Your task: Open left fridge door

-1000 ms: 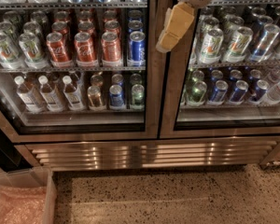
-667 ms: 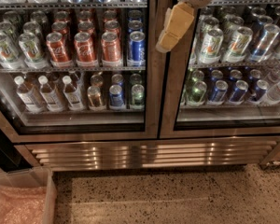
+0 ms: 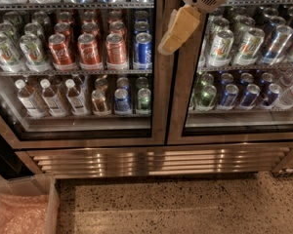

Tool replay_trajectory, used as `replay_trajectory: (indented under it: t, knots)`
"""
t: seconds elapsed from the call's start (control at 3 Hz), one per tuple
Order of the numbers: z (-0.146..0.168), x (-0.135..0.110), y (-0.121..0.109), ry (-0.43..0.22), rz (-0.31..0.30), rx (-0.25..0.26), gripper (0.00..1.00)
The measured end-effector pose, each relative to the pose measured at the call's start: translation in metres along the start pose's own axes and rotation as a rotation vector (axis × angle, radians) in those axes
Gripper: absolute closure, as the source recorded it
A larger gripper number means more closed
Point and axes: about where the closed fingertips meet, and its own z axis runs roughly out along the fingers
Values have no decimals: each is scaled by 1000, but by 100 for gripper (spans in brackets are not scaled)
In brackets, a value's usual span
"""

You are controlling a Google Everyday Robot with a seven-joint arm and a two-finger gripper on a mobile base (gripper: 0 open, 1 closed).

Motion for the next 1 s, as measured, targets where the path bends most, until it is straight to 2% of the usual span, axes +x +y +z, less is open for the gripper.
replay_trajectory:
  t: [0.67, 1.0]
  knots:
    - [6, -2, 10, -23, 0, -41, 0]
    - [6, -2, 10, -23, 0, -41, 18]
